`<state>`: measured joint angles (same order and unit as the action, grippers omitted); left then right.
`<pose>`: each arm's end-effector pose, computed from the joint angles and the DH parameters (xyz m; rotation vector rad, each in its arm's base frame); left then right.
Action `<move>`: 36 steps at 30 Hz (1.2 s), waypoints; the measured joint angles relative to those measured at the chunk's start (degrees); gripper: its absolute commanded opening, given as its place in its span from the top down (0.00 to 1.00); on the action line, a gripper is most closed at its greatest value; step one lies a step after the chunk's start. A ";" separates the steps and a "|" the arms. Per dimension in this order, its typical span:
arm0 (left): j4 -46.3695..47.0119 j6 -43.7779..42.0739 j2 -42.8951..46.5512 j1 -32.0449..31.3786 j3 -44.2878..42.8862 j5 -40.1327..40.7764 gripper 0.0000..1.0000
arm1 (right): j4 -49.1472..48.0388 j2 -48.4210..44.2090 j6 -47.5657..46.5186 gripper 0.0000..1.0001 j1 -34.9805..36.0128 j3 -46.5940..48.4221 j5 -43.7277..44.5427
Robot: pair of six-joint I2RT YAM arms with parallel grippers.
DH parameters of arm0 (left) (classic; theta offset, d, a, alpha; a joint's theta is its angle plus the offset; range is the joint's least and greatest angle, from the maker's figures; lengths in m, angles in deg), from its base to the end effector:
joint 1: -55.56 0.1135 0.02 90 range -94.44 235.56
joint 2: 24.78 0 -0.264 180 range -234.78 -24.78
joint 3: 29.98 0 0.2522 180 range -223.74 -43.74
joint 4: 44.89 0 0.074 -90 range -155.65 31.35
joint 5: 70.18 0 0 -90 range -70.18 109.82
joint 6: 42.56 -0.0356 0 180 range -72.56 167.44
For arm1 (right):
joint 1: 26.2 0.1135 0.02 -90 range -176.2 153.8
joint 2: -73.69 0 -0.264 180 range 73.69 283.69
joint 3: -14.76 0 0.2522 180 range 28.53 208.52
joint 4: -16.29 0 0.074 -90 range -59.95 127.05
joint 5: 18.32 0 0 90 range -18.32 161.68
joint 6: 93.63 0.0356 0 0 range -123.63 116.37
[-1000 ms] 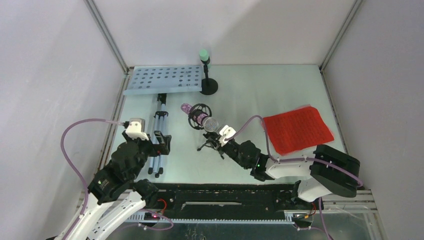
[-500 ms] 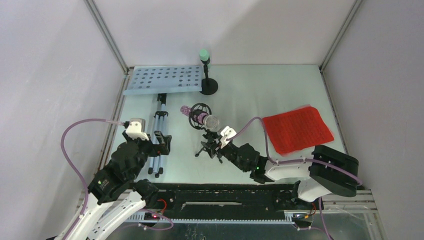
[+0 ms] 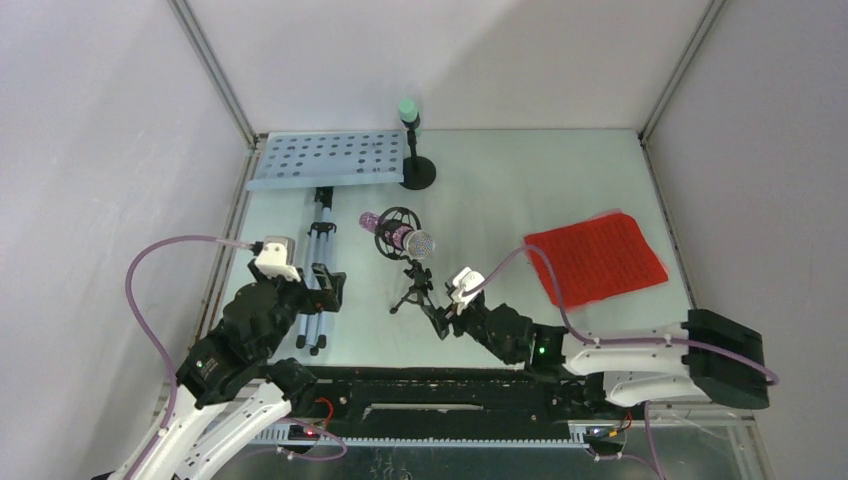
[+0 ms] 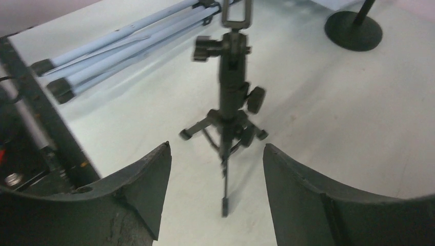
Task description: Pack up the instrument practice props
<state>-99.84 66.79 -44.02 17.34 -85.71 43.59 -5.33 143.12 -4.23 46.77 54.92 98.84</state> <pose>0.0675 -0.0349 0.3167 0.0266 1.8755 -0.3013 0.0893 0.2362 0.2233 -0.7225 1.5597 0.5406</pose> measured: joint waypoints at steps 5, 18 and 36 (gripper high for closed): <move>-1.42 -1.18 -3.65 0.00 -2.21 -2.01 0.00 | 11.47 -7.13 6.36 0.27 6.97 0.02 6.16; -8.87 4.20 -9.97 0.04 -8.39 -7.61 0.00 | 55.56 -14.88 42.62 0.00 -5.55 6.12 -2.23; -17.88 14.36 -13.81 0.11 -11.54 -10.08 0.00 | 73.48 -11.30 51.87 0.00 -33.40 11.10 -31.12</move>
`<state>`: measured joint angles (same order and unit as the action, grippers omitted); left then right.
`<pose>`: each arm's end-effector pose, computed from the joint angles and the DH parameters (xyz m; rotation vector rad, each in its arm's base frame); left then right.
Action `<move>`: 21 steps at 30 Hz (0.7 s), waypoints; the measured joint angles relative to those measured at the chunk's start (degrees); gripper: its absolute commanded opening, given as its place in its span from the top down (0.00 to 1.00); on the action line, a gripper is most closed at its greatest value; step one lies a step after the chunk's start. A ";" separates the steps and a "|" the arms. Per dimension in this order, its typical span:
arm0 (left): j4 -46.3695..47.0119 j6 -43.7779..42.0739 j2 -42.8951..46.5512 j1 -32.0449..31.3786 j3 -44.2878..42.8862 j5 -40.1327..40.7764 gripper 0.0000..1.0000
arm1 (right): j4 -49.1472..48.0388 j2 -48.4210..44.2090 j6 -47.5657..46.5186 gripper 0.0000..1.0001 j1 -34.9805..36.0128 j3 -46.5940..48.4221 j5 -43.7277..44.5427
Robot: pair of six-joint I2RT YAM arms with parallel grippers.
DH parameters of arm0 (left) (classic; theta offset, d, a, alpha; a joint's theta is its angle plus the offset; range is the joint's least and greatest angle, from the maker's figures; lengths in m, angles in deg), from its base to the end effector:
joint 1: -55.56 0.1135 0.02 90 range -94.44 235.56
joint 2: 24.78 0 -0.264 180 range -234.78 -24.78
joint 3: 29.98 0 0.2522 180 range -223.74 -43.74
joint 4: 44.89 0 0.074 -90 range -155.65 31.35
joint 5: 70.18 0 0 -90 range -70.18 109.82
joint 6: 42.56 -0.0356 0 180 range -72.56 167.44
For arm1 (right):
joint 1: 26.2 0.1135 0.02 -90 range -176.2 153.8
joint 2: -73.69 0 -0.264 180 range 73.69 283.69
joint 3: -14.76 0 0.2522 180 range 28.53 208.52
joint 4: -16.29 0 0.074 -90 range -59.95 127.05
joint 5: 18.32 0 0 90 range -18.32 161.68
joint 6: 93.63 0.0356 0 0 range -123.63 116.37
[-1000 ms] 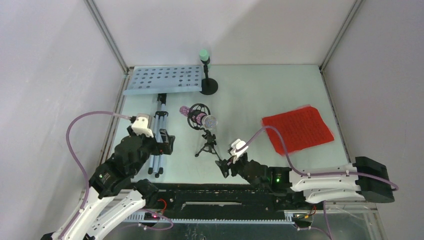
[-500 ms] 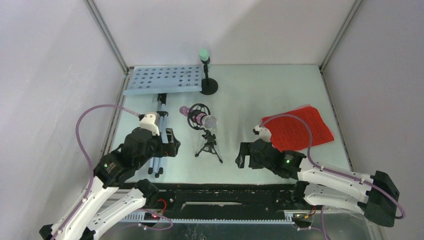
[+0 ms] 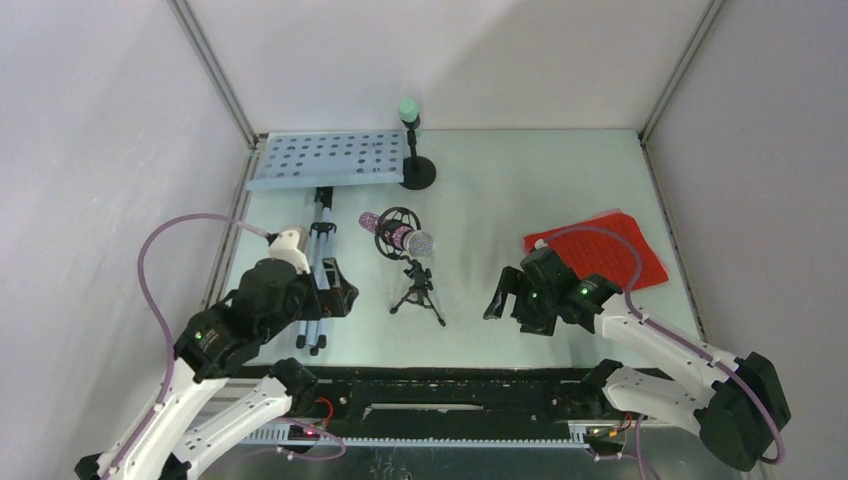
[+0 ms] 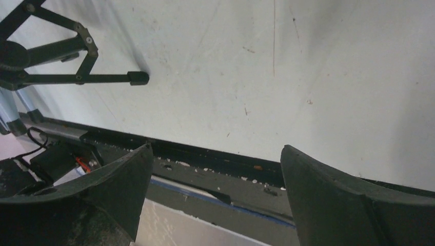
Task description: Pack up the instrument practice props
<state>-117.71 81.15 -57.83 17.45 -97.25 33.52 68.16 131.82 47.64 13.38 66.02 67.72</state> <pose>0.0777 -0.0502 0.3316 -0.0436 2.2543 -0.4164 0.1432 0.1216 0.2139 0.2528 2.7302 0.6129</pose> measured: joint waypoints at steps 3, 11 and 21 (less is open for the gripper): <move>1.53 -0.35 2.29 0.00 -0.68 -1.07 0.00 | 0.48 0.04 0.00 0.00 -0.87 0.15 -2.47; 9.07 -2.27 12.96 0.00 -3.63 -1.88 0.00 | 3.98 -9.42 -3.06 0.00 -1.33 5.88 4.20; 16.39 -6.95 10.25 0.00 -6.34 -3.72 0.00 | 4.46 -22.14 -7.04 0.00 -4.31 7.93 4.35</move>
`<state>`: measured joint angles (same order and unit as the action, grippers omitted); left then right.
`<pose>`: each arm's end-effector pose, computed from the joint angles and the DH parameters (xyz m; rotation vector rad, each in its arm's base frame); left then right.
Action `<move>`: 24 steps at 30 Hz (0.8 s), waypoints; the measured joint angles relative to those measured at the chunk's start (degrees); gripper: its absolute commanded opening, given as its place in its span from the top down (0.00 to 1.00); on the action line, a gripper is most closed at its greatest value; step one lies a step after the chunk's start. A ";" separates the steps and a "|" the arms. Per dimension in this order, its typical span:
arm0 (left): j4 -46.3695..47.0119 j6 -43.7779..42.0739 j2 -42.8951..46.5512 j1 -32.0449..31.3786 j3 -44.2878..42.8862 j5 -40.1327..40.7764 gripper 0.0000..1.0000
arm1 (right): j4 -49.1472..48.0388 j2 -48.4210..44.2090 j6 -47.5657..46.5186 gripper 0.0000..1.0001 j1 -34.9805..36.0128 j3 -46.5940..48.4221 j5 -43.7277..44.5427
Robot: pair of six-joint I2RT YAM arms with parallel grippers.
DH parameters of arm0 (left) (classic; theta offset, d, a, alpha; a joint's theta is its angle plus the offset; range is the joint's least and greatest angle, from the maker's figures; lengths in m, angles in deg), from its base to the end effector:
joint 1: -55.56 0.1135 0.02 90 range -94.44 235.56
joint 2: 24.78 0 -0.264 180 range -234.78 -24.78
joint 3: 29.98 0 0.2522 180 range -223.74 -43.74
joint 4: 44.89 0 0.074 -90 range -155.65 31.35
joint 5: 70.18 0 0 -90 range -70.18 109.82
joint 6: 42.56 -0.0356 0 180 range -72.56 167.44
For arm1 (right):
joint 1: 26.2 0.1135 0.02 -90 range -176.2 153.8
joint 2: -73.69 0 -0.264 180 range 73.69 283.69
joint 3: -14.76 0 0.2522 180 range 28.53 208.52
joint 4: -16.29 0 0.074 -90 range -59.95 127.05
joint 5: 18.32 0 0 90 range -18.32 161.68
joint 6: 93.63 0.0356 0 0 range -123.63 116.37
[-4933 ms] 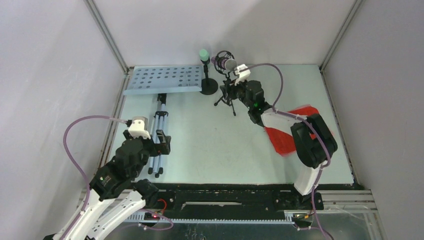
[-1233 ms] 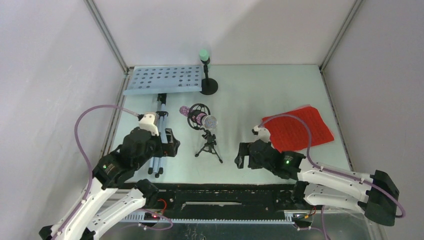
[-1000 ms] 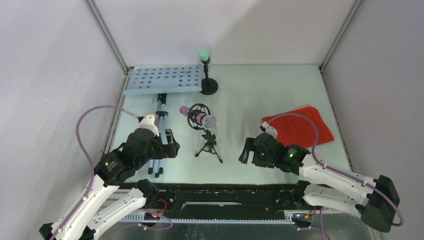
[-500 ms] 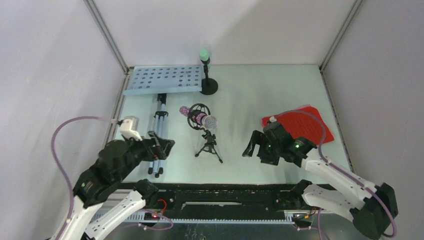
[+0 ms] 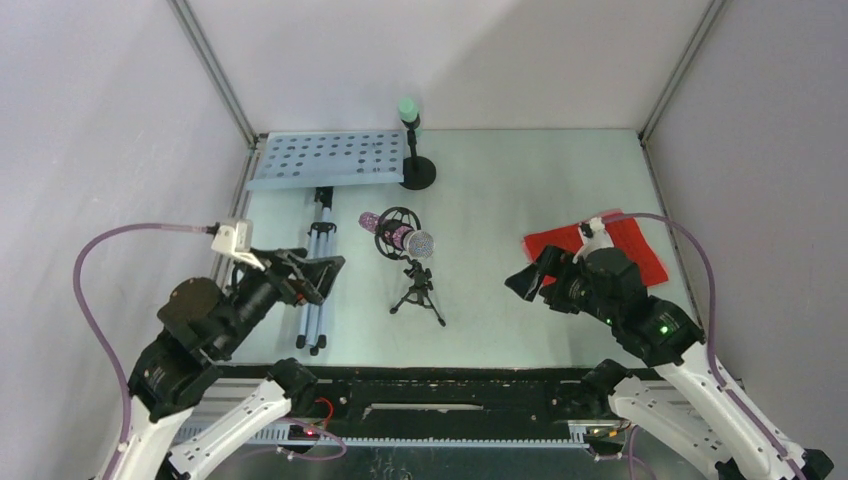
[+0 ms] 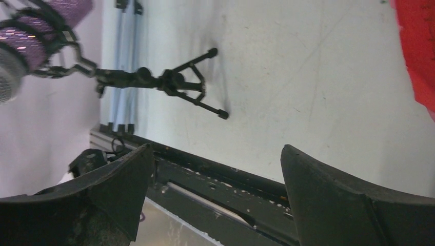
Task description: Pack up the instrument practice props
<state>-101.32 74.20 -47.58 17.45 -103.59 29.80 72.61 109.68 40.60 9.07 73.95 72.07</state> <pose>0.0388 -0.0226 0.4006 0.0345 1.7167 -0.7060 0.1063 0.0749 0.3081 0.1805 2.2509 0.7761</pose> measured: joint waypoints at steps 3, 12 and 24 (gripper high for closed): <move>2.36 -0.39 -5.22 0.09 -2.60 -1.95 0.00 | -1.09 -0.70 -0.26 0.00 -0.04 1.64 -1.20; 9.79 -1.49 -16.76 8.96 -3.48 -15.04 0.07 | -6.73 2.62 -0.87 0.03 11.91 7.72 3.91; 14.08 -3.17 -19.67 10.03 -3.45 -23.30 0.13 | -19.04 20.33 -2.78 0.12 27.78 17.73 21.66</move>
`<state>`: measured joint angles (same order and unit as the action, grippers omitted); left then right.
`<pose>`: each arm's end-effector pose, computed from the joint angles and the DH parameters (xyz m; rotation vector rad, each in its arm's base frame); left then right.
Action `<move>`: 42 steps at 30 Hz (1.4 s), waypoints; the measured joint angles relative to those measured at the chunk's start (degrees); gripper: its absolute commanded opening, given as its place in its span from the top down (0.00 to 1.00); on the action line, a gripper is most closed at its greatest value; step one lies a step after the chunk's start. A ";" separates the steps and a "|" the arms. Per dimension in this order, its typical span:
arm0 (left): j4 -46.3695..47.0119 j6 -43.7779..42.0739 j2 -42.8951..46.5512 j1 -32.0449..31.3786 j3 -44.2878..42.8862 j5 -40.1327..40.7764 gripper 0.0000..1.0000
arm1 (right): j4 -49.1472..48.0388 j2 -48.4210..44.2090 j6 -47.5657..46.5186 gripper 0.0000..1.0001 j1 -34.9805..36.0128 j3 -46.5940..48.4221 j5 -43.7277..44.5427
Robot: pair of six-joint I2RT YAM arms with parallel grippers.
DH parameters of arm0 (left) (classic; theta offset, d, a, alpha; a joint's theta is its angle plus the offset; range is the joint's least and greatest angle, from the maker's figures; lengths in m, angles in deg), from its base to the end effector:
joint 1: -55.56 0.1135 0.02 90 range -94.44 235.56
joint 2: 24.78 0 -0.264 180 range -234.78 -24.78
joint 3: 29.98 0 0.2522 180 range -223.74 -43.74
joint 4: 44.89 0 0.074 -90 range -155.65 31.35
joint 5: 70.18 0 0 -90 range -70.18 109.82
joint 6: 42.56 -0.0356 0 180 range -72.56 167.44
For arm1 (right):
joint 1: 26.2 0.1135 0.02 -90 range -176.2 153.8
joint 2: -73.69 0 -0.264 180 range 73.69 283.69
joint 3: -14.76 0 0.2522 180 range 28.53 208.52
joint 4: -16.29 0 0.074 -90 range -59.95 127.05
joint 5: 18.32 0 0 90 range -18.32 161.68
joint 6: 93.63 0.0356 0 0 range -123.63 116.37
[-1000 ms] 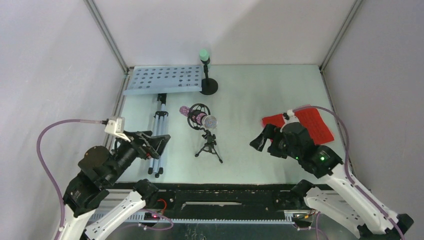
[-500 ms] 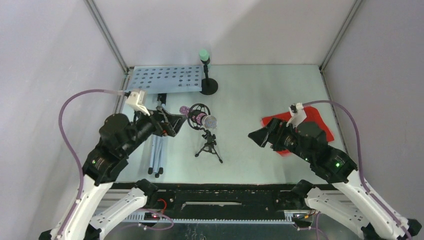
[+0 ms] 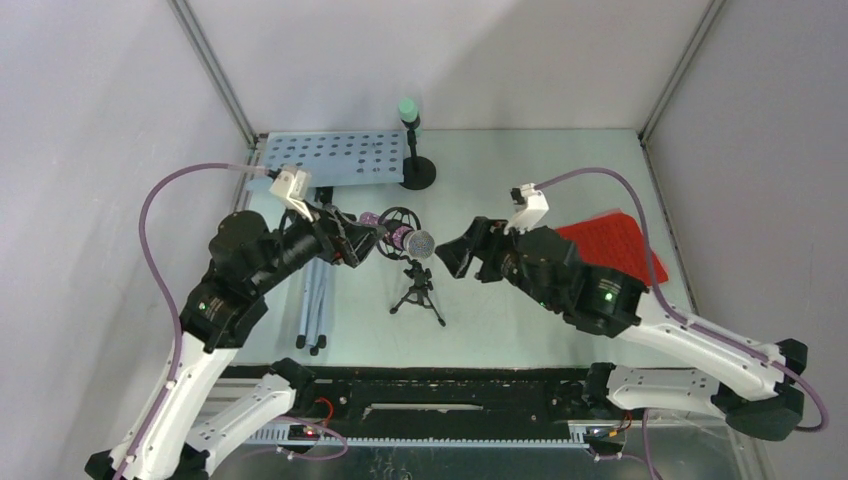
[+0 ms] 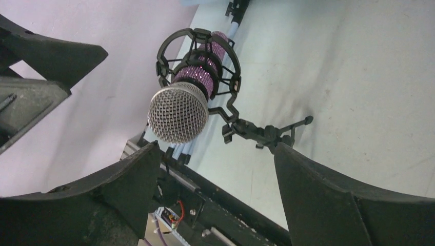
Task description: Pack up the instrument practice props
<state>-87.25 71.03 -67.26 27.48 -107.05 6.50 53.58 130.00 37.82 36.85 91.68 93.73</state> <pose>0.1202 -0.0734 0.4203 0.2498 1.7630 -0.8599 0.1080 0.1830 0.3912 -0.0863 1.9391 0.9013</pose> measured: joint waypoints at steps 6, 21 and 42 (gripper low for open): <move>0.20 -0.79 -1.62 0.17 0.07 -0.44 0.14 | -2.54 5.40 -0.04 0.12 0.68 3.65 0.87; 3.15 0.96 -4.37 1.22 5.09 -0.52 0.22 | -2.84 12.59 -0.15 0.13 2.29 9.81 2.03; 5.70 1.46 -4.55 1.27 8.92 -1.95 0.45 | -1.66 17.22 -0.15 0.21 2.32 10.58 1.40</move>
<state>-81.54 72.50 -71.80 28.75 -98.13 4.56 51.92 147.23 37.67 39.17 102.26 95.13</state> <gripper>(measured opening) 0.599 0.803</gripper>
